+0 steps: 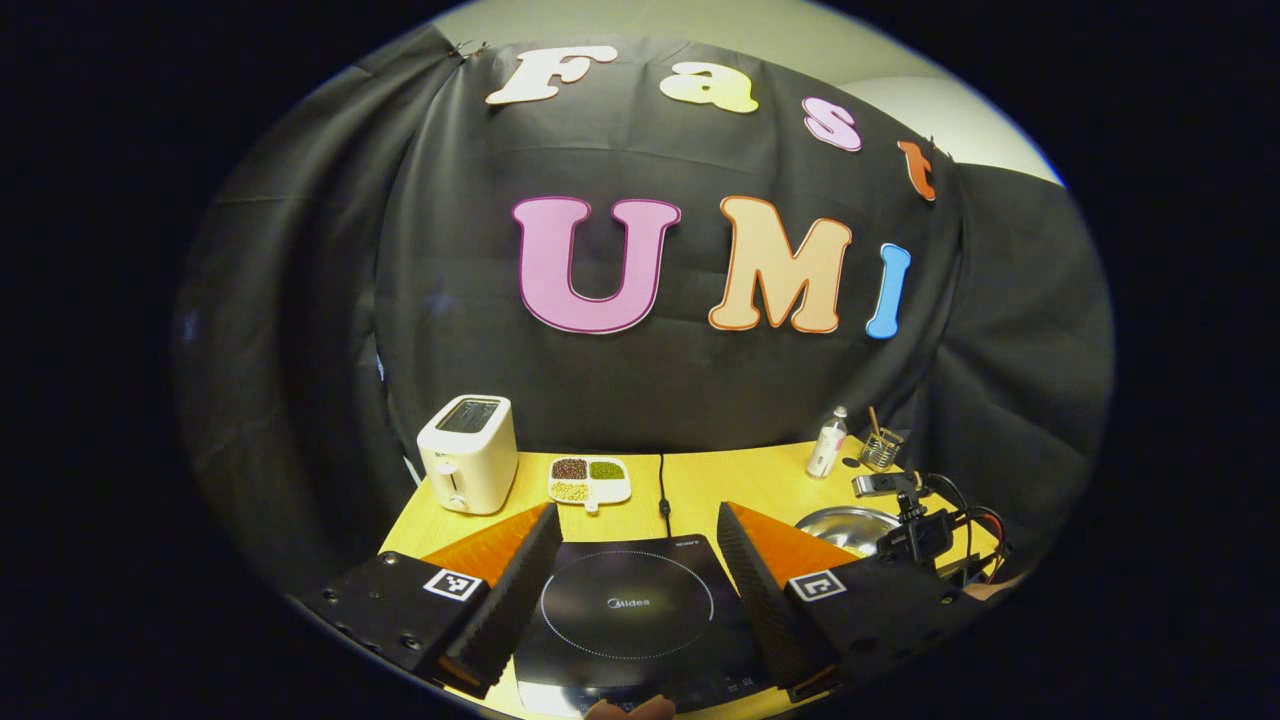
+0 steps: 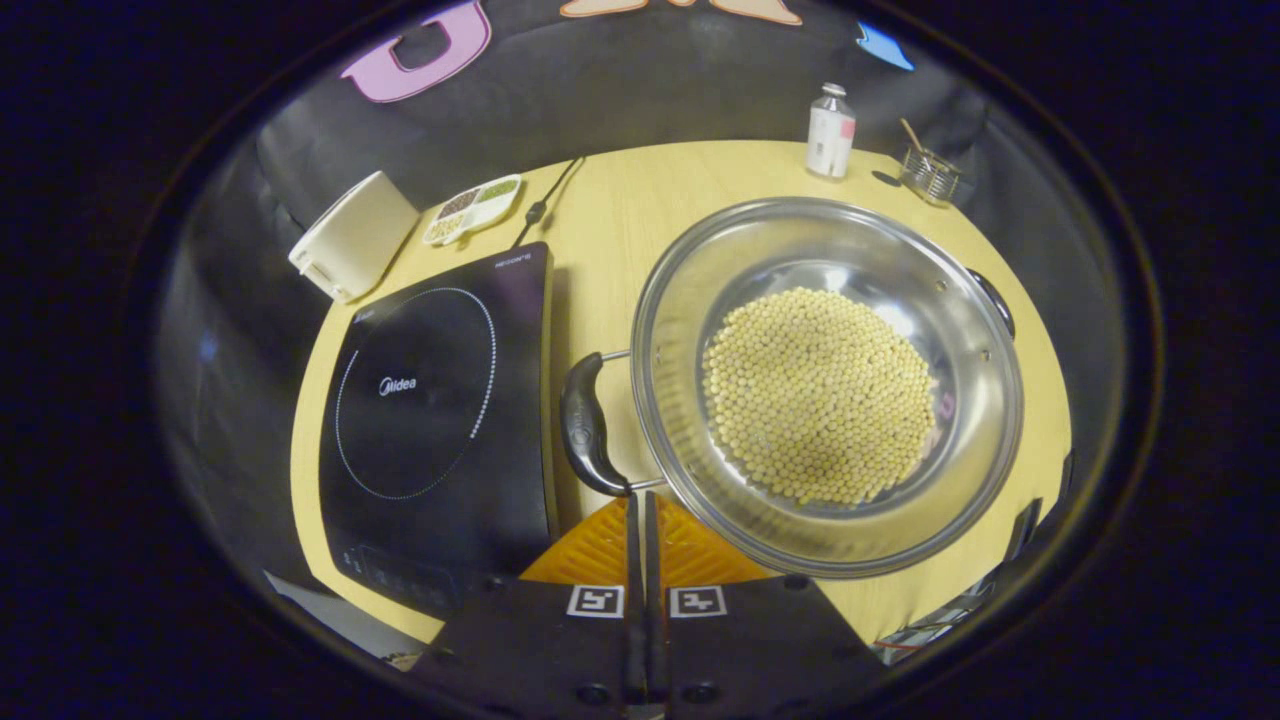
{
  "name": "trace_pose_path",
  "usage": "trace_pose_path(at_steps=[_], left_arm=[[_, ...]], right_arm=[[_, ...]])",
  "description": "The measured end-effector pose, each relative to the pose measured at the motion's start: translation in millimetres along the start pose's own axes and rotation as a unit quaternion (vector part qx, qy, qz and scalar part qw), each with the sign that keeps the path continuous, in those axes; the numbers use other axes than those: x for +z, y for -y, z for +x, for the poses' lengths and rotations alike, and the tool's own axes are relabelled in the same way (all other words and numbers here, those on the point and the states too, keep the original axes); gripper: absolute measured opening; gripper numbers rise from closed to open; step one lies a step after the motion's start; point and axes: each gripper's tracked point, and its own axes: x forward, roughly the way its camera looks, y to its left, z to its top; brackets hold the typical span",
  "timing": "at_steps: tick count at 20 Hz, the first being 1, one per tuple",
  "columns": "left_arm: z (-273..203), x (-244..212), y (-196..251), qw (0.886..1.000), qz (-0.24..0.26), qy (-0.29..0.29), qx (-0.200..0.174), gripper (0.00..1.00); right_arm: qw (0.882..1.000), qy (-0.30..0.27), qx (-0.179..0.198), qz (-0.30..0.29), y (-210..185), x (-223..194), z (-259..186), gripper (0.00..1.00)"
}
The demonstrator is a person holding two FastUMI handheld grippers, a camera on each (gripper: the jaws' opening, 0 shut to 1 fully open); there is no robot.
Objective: First push the handle of the pot to place it horizontally, then grasp the pot with both hands and set it on the induction cooktop.
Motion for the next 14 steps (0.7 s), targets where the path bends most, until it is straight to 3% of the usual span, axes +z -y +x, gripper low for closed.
trace_pose_path(at_steps=[4, 7, 9, 12, 14], left_arm=[[2, 0, 10, 1.0, 0.0, -0.001, -0.01, 0.96], [6, 2, 22, 1.0, -0.001, -0.003, -0.024, 0.96], [11, -4, 35, 0.999, -0.007, -0.013, -0.041, 0.92], [17, -15, 54, 0.997, -0.015, -0.034, -0.06, 0.96], [20, -22, 65, 0.997, -0.013, -0.045, -0.066, 0.96]], right_arm=[[1.0, 0.019, 0.008, 0.005, 8, 8, -14, 0.0], [0.999, 0.037, 0.011, 0.017, 24, 18, -26, 0.05], [0.998, 0.055, -0.007, 0.012, 47, 26, -33, 0.01], [0.996, 0.075, -0.038, 0.01, 89, 35, -48, 0.18], [0.996, 0.084, -0.039, 0.017, 108, 40, -56, 0.24]])
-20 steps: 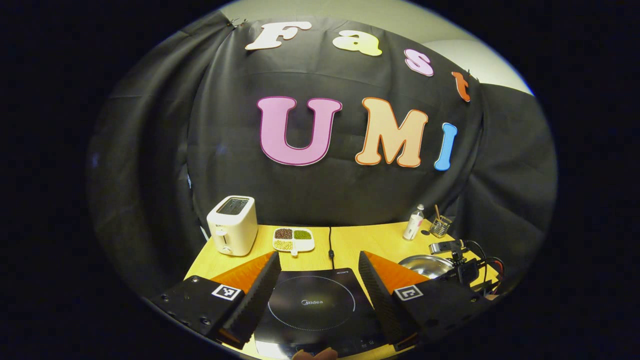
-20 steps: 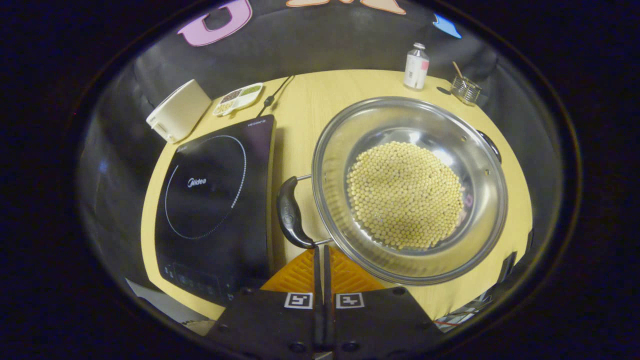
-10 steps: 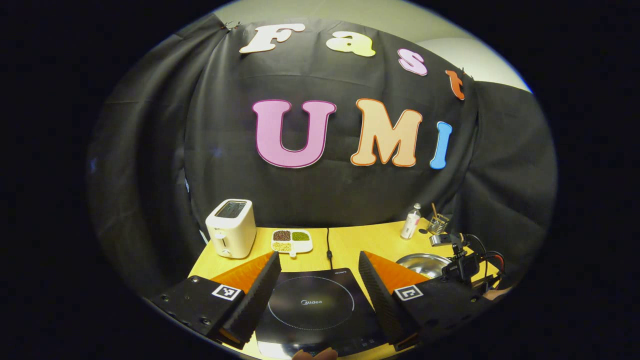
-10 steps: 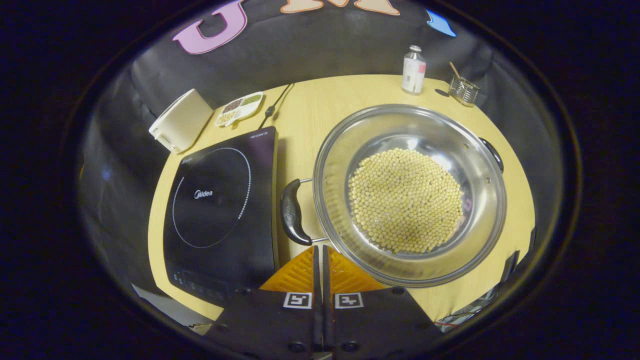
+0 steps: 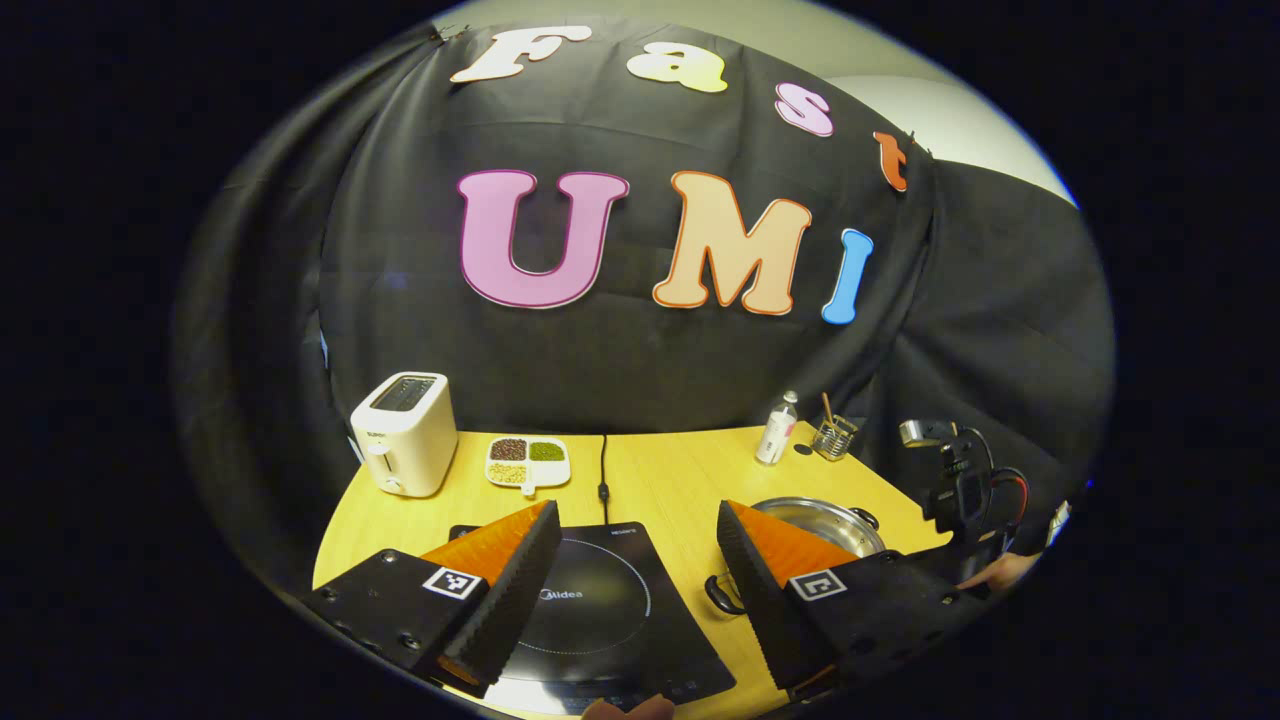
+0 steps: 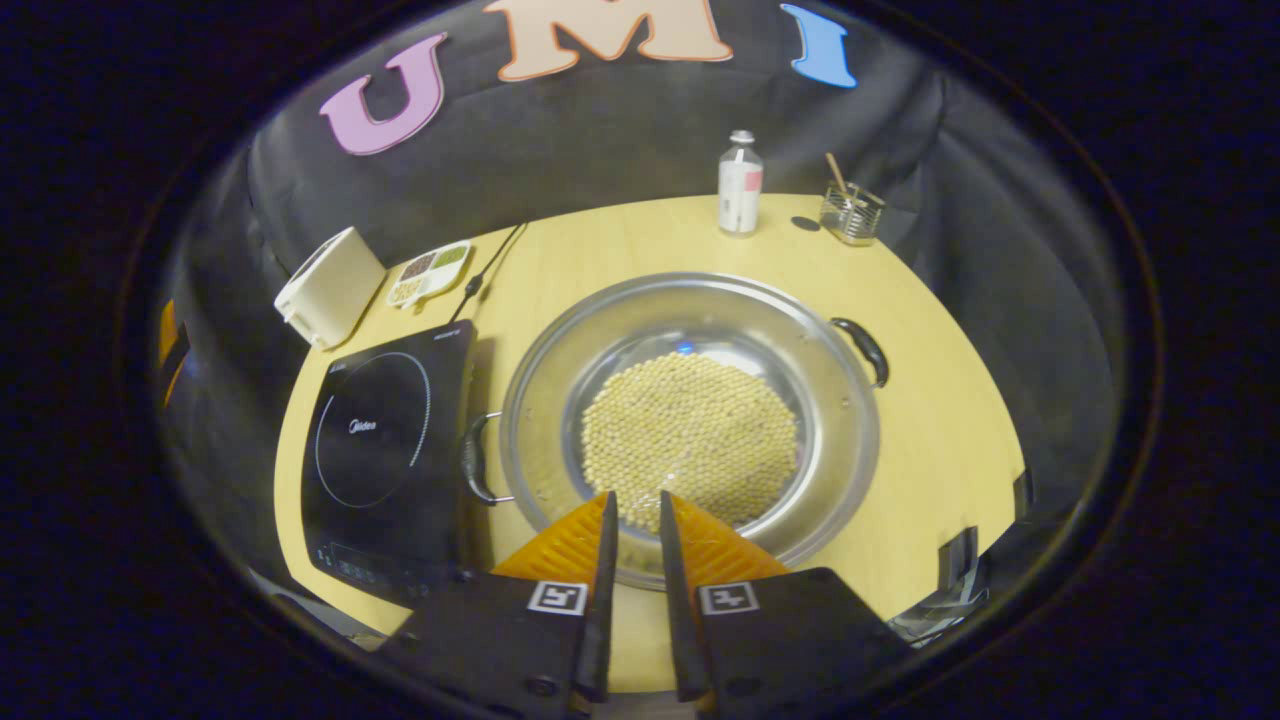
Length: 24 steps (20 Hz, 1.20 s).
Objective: First push the handle of the pot to place it horizontally, then grasp the pot with both hands and set it on the induction cooktop.
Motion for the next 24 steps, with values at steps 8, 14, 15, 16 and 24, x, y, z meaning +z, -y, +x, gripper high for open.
trace_pose_path(at_steps=[8, 14, 15, 16, 24], left_arm=[[29, -38, 45, 0.998, -0.012, -0.066, 0.015, 0.96], [71, -100, 89, 0.985, -0.062, -0.156, 0.03, 0.97], [74, -115, 89, 0.982, -0.063, -0.172, 0.04, 0.97], [78, -127, 87, 0.979, -0.059, -0.188, 0.051, 0.97], [113, -191, 86, 0.962, -0.024, -0.255, 0.094, 0.97]], right_arm=[[0.998, 0.024, -0.024, -0.045, 86, 47, 12, 0.78], [0.997, 0.032, -0.002, -0.068, 143, 85, 53, 0.82], [0.997, 0.032, 0.005, -0.072, 145, 88, 59, 0.82], [0.996, 0.031, 0.008, -0.077, 150, 91, 66, 0.82], [0.994, 0.005, 0.047, -0.095, 163, 93, 111, 0.82]])
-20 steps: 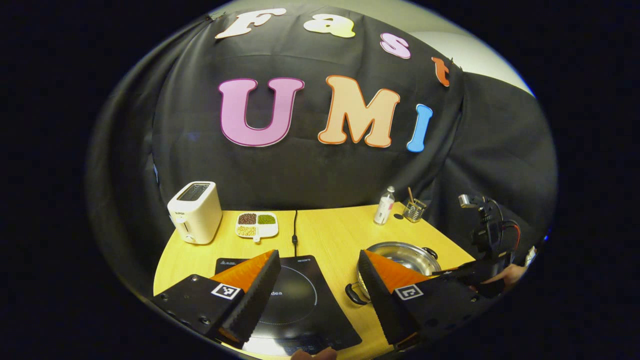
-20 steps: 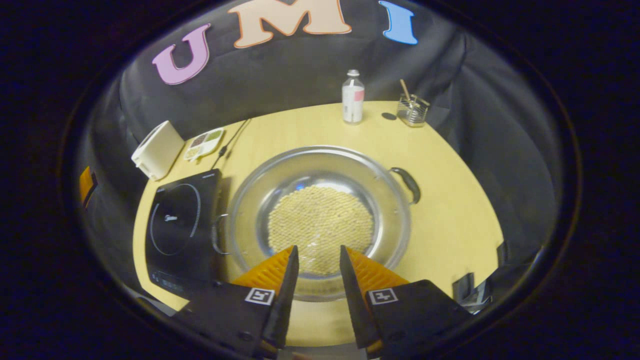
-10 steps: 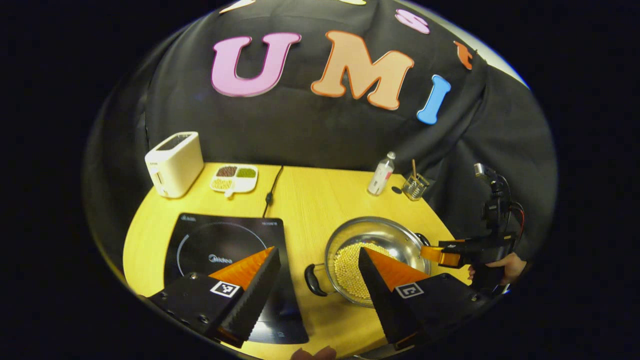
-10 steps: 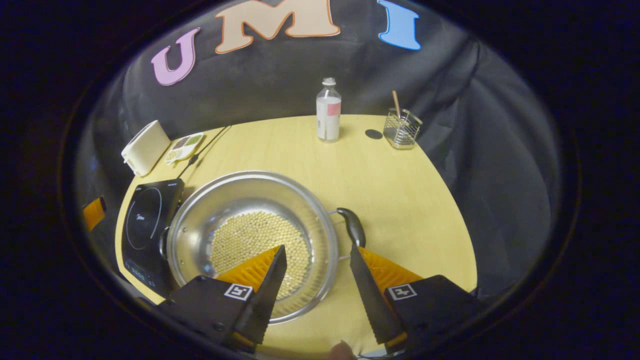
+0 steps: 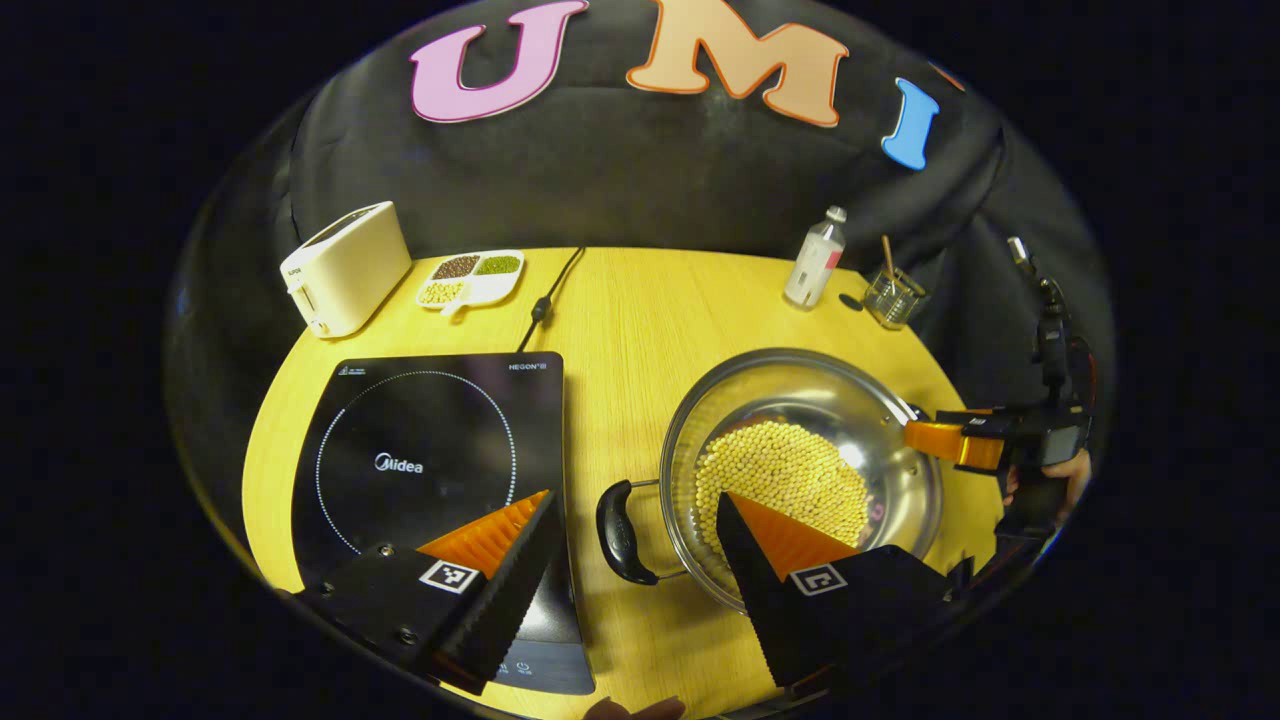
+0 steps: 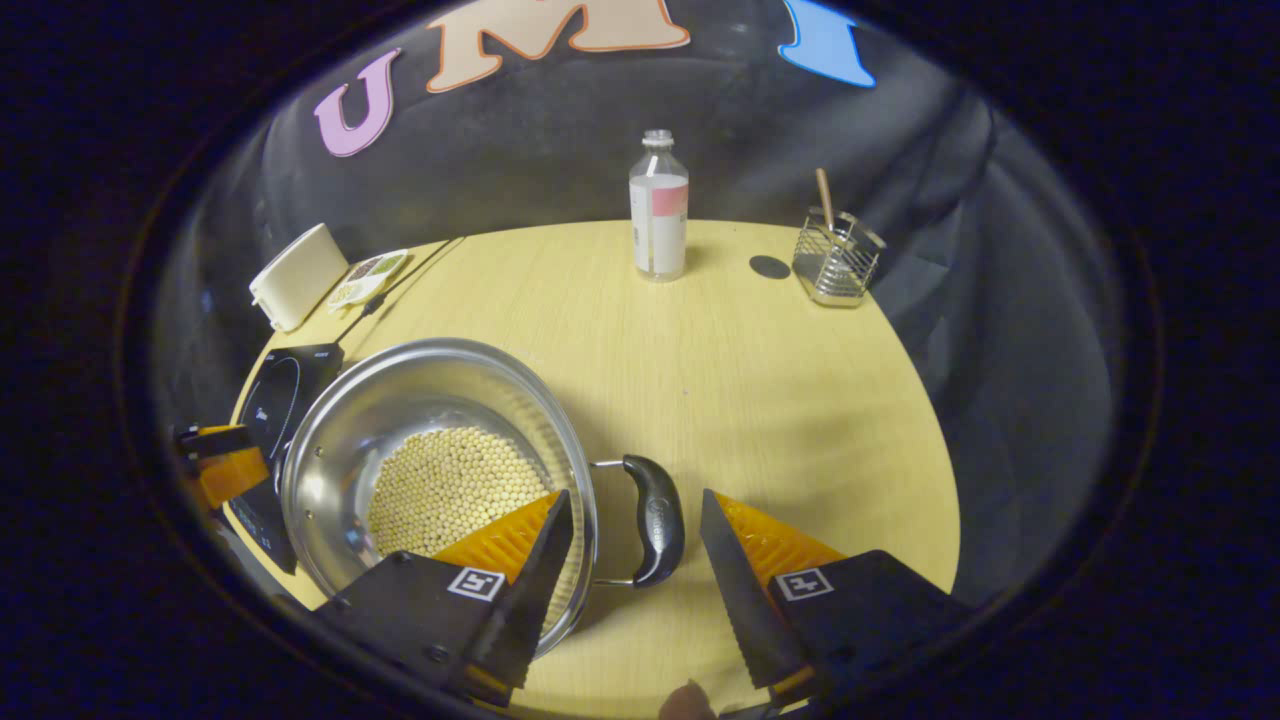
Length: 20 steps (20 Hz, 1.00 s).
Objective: First push the handle of the pot to place it horizontally, then grasp the pot with both hands and set it on the induction cooktop.
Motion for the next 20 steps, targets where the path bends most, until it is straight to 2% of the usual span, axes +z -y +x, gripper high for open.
trace_pose_path(at_steps=[6, 11, 14, 15, 18, 19, 20], left_arm=[[36, -20, 3, 0.999, -0.033, -0.04, 0.008, 0.96], [52, -32, 5, 0.998, -0.024, -0.061, 0.015, 0.83], [59, -33, 1, 0.998, -0.006, -0.06, 0.029, 0.81], [63, -31, 1, 0.998, -0.005, -0.052, 0.03, 0.75], [64, -30, 3, 0.998, -0.025, -0.051, 0.012, 0.72], [64, -30, 3, 0.998, -0.035, -0.054, 0.005, 0.69], [63, -28, 3, 0.997, -0.045, -0.06, 0.0, 0.67]], right_arm=[[0.999, -0.026, 0.023, -0.018, -4, -14, 24, 0.83], [0.999, -0.038, 0.028, -0.007, -4, -21, 32, 0.78], [0.998, -0.044, 0.036, 0.009, -7, -23, 32, 0.67], [0.998, -0.047, 0.039, 0.022, -6, -27, 30, 0.63], [0.996, -0.055, 0.049, 0.049, -6, -29, 24, 0.61], [0.996, -0.057, 0.048, 0.05, -7, -30, 26, 0.54], [0.996, -0.055, 0.047, 0.055, -6, -30, 26, 0.53]])
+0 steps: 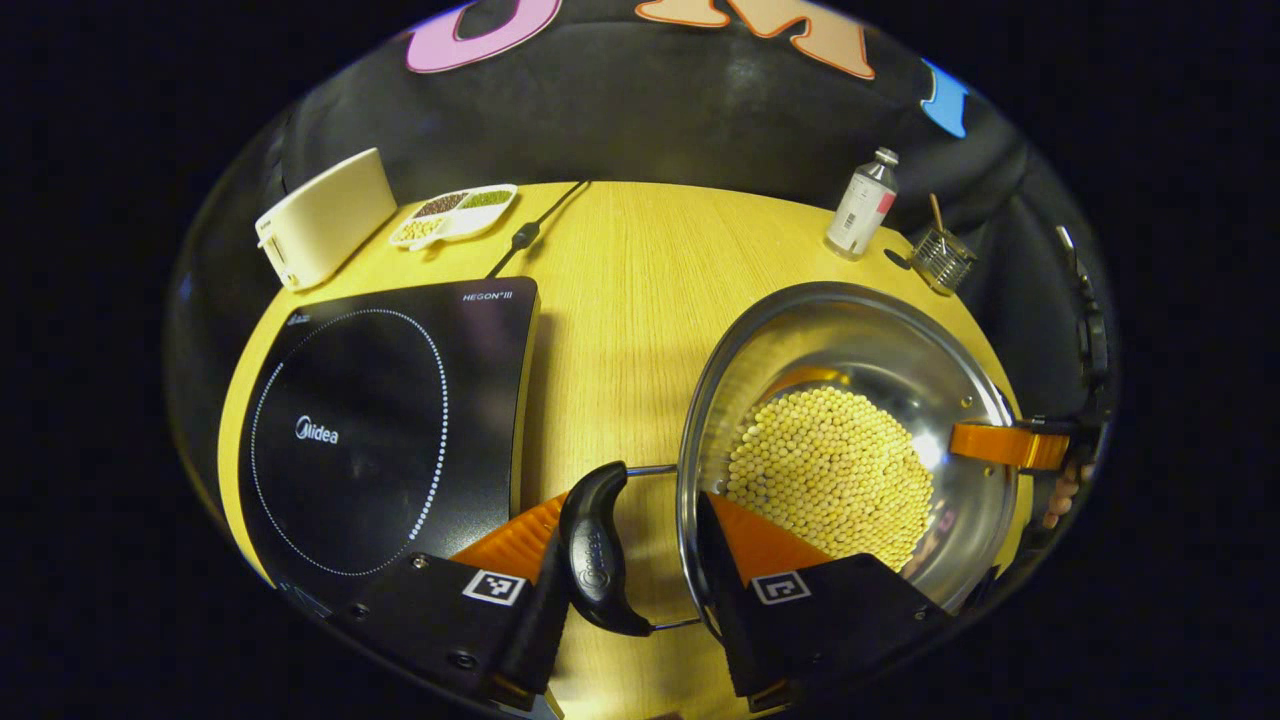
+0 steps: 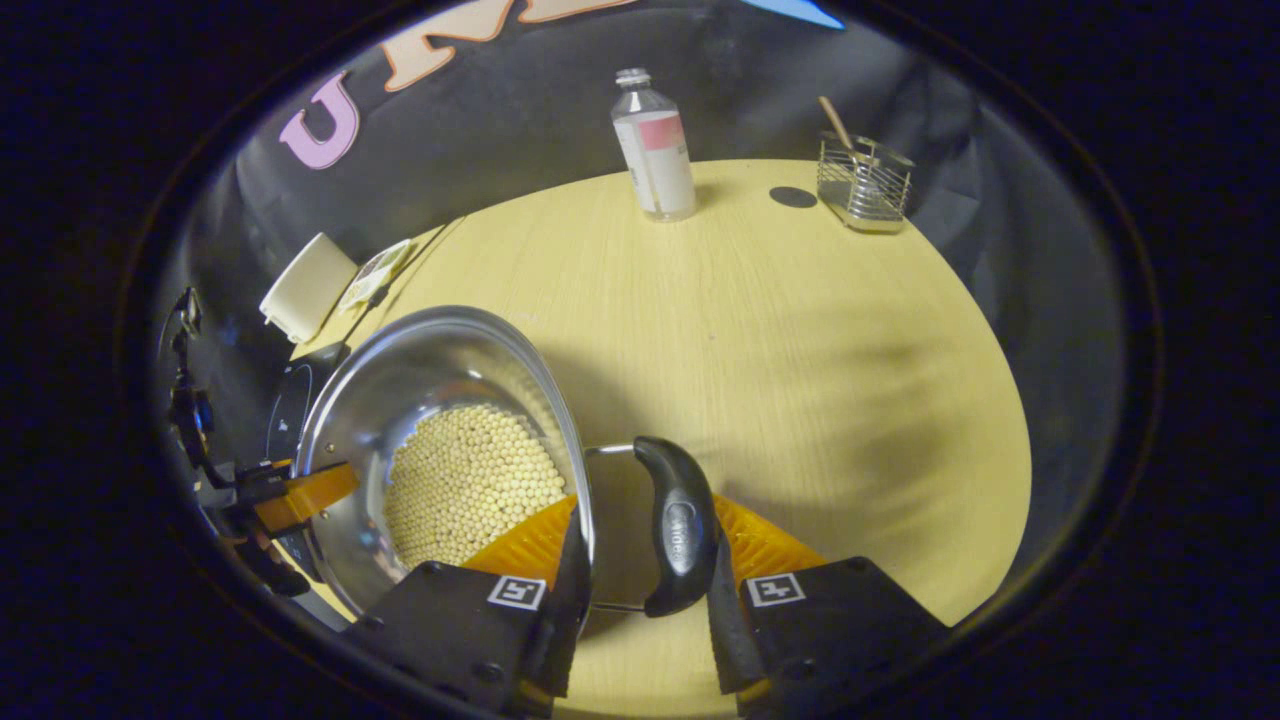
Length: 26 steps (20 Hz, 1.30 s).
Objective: First push the handle of the pot to place it horizontally, then grasp the pot with both hands and set it on the induction cooktop.
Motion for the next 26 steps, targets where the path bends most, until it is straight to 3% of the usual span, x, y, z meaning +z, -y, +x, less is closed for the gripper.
trace_pose_path(at_steps=[2, 4, 5, 7, 8, 10, 12, 13, 14, 15, 19, 26], left_arm=[[-7, -5, 1, 1.0, -0.011, -0.02, -0.005, 0.62], [-17, 6, 1, 1.0, 0.002, -0.003, -0.005, 0.62], [-22, 7, 1, 1.0, 0.008, -0.003, -0.005, 0.63], [-32, 12, -5, 1.0, 0.007, 0.003, -0.002, 0.61], [-37, 13, -10, 1.0, 0.008, 0.003, 0.001, 0.61], [-47, 16, -19, 1.0, 0.009, 0.004, 0.007, 0.61], [-56, 18, -33, 1.0, 0.007, 0.01, 0.012, 0.61], [-61, 19, -40, 1.0, 0.004, 0.013, 0.014, 0.61], [-66, 21, -47, 1.0, 0.002, 0.018, 0.016, 0.6], [-70, 23, -54, 1.0, 0.003, 0.022, 0.017, 0.61], [-82, 30, -89, 0.999, 0.012, 0.034, 0.017, 0.61], [-80, 36, -178, 0.999, 0.016, 0.031, -0.02, 0.61]], right_arm=[[1.0, -0.001, 0.0, 0.008, -1, 1, -9, 0.48], [1.0, 0.003, 0.006, 0.012, -4, 4, -16, 0.53], [1.0, 0.007, 0.008, 0.016, -5, 5, -19, 0.48], [1.0, 0.012, 0.014, 0.019, -14, 6, -28, 0.48], [1.0, 0.014, 0.017, 0.019, -20, 6, -31, 0.53], [0.999, 0.017, 0.026, 0.017, -33, 6, -33, 0.53], [0.999, 0.021, 0.033, 0.017, -49, 8, -35, 0.53], [0.999, 0.023, 0.036, 0.017, -56, 7, -37, 0.48], [0.999, 0.026, 0.039, 0.017, -64, 9, -38, 0.53], [0.999, 0.028, 0.042, 0.017, -73, 9, -40, 0.48], [0.998, 0.027, 0.044, 0.021, -110, 5, -39, 0.48], [0.999, 0.025, 0.009, 0.034, -196, -10, -34, 0.48]])
